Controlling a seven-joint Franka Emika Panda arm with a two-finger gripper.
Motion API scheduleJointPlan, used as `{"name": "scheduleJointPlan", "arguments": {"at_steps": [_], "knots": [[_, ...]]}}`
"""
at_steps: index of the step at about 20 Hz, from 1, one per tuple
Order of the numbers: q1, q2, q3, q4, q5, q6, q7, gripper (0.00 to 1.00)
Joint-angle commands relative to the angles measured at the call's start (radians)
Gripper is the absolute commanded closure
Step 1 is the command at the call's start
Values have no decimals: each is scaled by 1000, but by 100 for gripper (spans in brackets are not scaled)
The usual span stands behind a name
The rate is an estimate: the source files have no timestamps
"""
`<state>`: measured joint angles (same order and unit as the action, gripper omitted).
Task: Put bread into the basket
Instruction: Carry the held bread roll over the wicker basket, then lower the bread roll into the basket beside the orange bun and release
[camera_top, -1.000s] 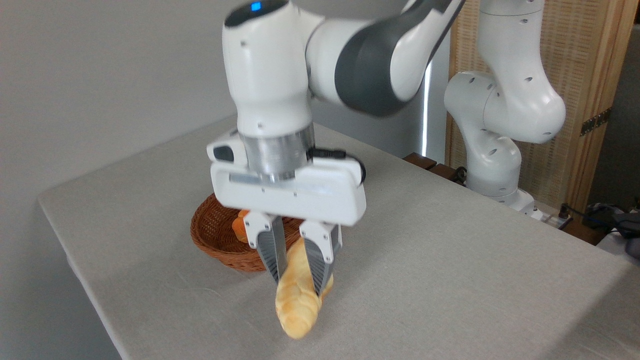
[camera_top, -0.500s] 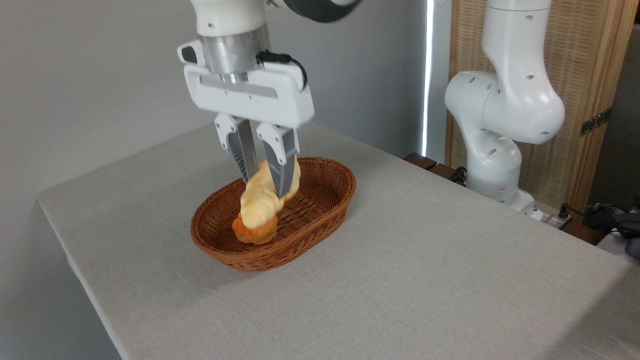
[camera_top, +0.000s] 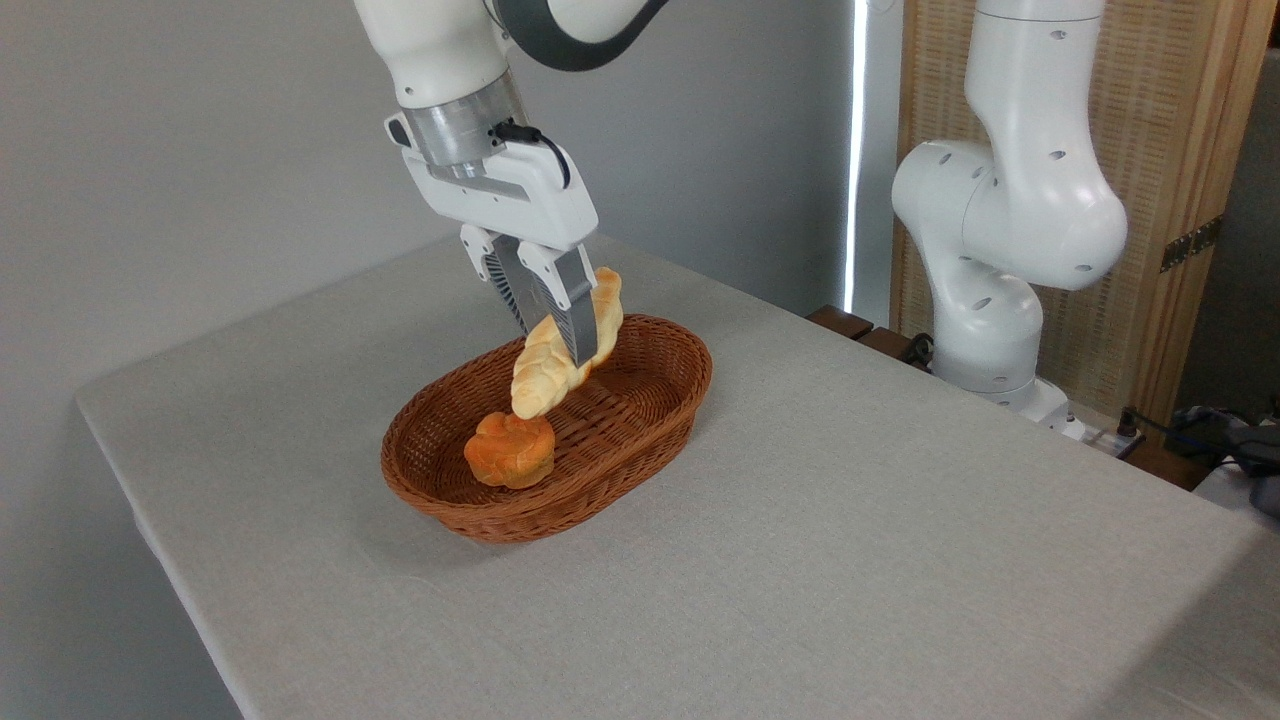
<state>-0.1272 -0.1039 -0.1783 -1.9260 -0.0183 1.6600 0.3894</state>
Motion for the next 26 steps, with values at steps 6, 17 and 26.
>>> {"name": "scheduleJointPlan", "arguments": {"at_steps": [6,17,26], "knots": [[-5,-3,7,-19,0,43,19,0],[-8,6,7,-16,-8,64,17,0],[-2,4,8,5,-11,64,5,0]]}}
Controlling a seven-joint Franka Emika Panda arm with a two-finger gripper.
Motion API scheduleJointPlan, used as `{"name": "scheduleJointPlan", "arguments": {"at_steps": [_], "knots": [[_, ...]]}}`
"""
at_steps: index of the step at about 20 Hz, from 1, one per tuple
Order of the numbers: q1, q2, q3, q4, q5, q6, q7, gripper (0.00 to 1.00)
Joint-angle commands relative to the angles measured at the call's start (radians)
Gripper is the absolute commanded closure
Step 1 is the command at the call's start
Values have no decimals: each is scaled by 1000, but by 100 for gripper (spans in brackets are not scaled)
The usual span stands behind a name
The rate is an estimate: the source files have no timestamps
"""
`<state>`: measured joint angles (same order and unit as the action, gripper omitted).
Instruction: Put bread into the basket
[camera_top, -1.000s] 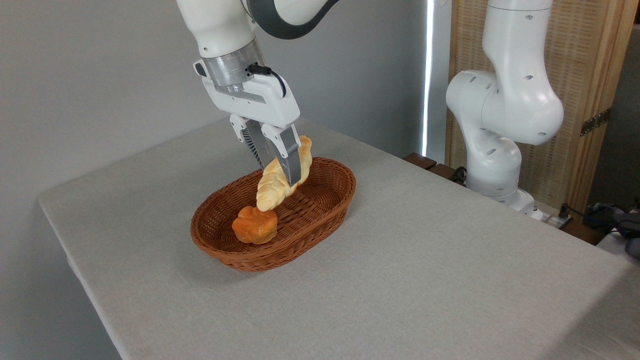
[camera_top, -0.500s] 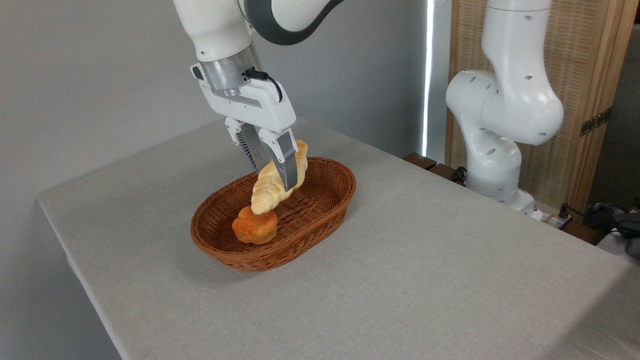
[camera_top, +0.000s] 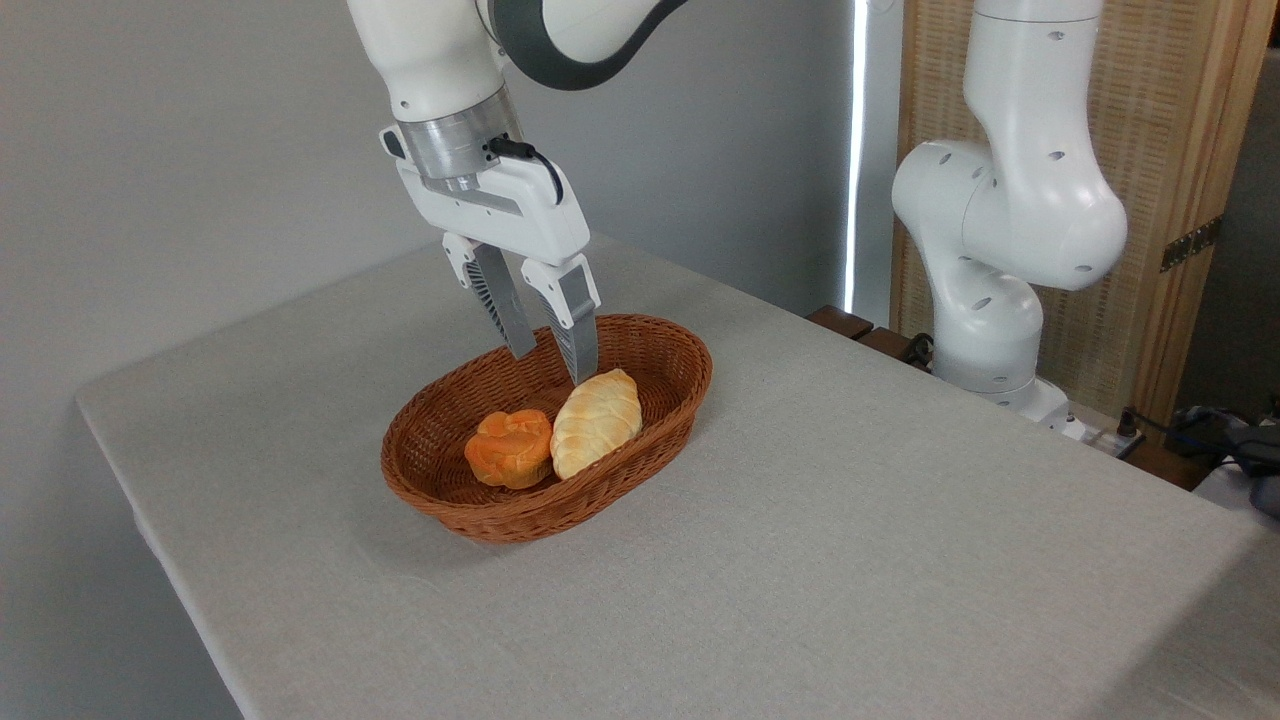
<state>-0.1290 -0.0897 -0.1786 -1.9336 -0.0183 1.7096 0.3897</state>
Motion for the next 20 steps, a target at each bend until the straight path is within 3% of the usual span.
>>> {"name": "scheduleJointPlan", "arguments": {"at_steps": [1,6,8,16,20], "knots": [[3,-9,10,30,-11,15,6,0],[45,36,22,178,-6,-19,15,0],[48,56,54,238,-11,-42,37,0],[48,70,188,352,-38,-140,323,0],[46,71,205,352,-57,-143,357,0]]}}
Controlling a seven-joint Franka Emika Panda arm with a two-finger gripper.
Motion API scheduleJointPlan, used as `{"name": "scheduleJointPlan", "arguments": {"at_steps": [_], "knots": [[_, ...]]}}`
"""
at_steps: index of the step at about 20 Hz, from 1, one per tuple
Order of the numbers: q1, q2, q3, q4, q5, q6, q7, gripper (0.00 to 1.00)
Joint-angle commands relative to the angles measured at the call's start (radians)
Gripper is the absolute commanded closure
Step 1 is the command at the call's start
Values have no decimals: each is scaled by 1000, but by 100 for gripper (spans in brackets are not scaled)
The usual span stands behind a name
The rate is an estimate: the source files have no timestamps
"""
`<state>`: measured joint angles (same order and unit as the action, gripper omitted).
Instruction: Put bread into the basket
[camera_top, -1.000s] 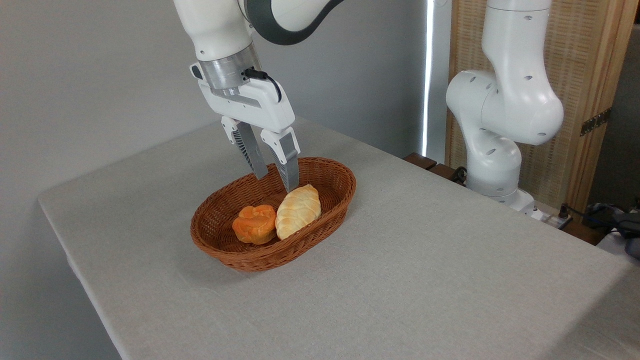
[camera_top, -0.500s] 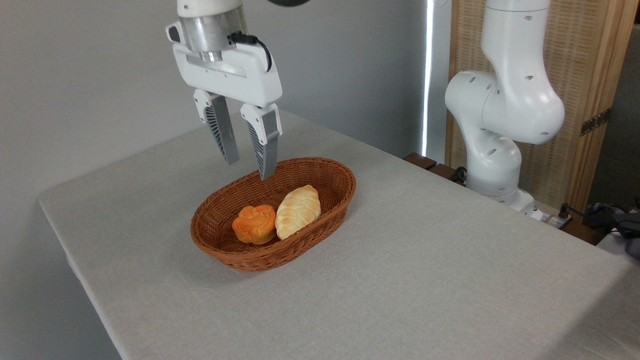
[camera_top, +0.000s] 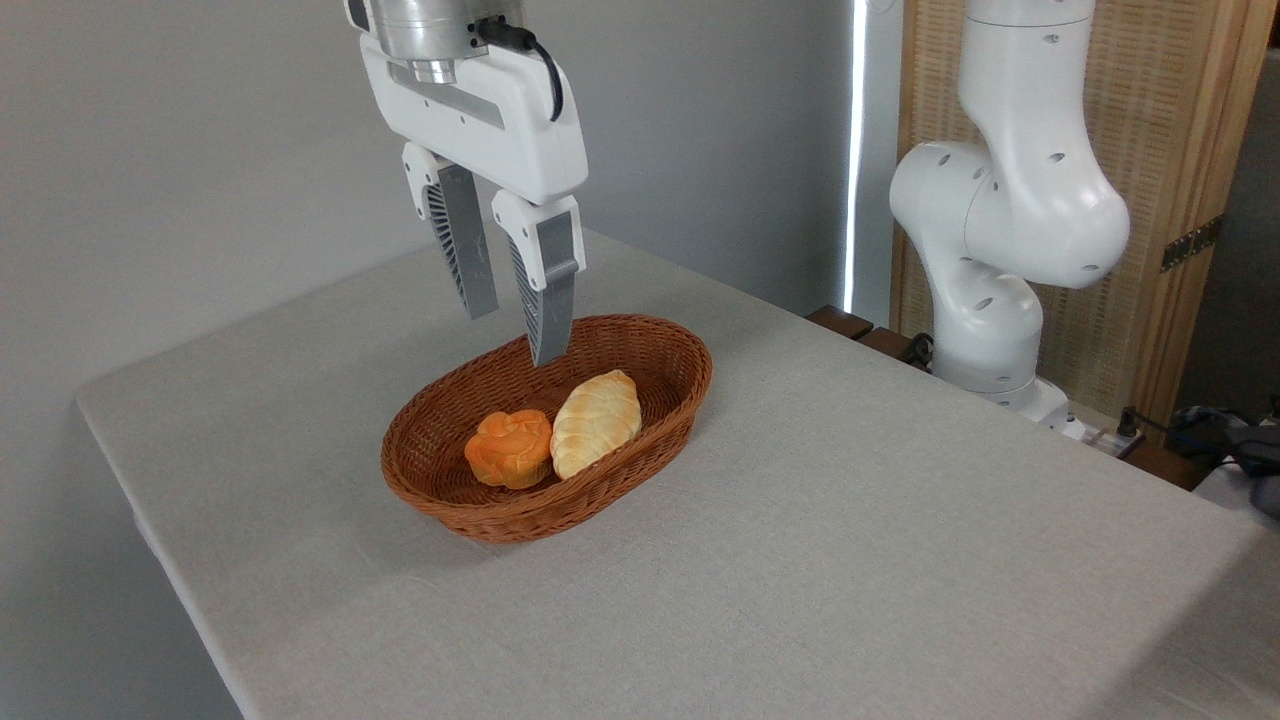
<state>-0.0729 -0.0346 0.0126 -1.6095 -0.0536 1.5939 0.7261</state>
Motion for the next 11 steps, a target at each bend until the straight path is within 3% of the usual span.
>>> {"name": "scheduleJointPlan", "arguments": {"at_steps": [1,5,11], "knots": [[-13,15,13,28,-26,-29,16,0],[-18,19,4,26,-26,-29,-57,0],[-19,22,4,26,-26,-29,-50,0]]}}
